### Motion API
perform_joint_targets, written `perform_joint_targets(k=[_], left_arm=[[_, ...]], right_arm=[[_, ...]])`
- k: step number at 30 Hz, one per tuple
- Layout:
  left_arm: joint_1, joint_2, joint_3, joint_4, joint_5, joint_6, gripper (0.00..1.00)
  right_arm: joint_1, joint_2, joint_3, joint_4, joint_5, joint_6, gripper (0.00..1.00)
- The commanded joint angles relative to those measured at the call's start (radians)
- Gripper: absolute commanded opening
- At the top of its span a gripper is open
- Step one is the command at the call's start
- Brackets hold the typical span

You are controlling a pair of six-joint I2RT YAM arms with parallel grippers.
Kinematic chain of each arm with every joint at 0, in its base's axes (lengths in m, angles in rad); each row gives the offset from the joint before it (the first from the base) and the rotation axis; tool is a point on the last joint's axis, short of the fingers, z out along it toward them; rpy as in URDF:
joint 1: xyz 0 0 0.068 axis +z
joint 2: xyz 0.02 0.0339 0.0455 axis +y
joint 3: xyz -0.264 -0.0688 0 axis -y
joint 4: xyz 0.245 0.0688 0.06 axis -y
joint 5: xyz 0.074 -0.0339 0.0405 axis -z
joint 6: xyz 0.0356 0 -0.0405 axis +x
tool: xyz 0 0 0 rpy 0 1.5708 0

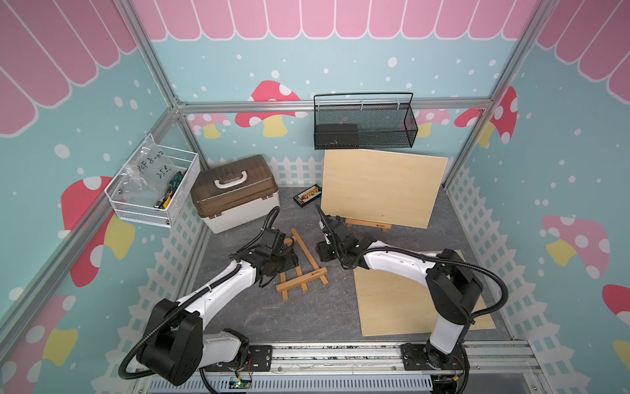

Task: Disassemble the easel
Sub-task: Move the easel to the center of the board.

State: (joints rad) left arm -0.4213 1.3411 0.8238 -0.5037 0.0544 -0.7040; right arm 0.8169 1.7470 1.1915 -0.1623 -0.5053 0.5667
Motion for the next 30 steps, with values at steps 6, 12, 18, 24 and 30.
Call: perform_joint_targets(k=[6,12,18,24,30], left_arm=[[-0.116,0.246,0.237,-0.153,-0.097,-0.087,0.66],[-0.167,0.367,0.322,-0.195,-0.105,-0.107,0.62],[-0.185,0.449,0.385,-0.195,-0.099,-0.105,0.59],[-0.191,0.514,0.448,-0.201,-0.096,-0.087,0.57],[-0.191,0.541,0.444,-0.209,-0.098,-0.078,0.48]], right_arm=[[-0.081,-0.179,-0.207,0.042,0.073,0.038,0.66],[-0.114,-0.282,-0.322,0.074,0.09,0.064,0.67],[-0.124,-0.34,-0.394,0.097,0.103,0.089,0.67],[-0.127,-0.358,-0.415,0.102,0.107,0.09,0.67],[-0.127,-0.359,-0.421,0.107,0.103,0.092,0.67]])
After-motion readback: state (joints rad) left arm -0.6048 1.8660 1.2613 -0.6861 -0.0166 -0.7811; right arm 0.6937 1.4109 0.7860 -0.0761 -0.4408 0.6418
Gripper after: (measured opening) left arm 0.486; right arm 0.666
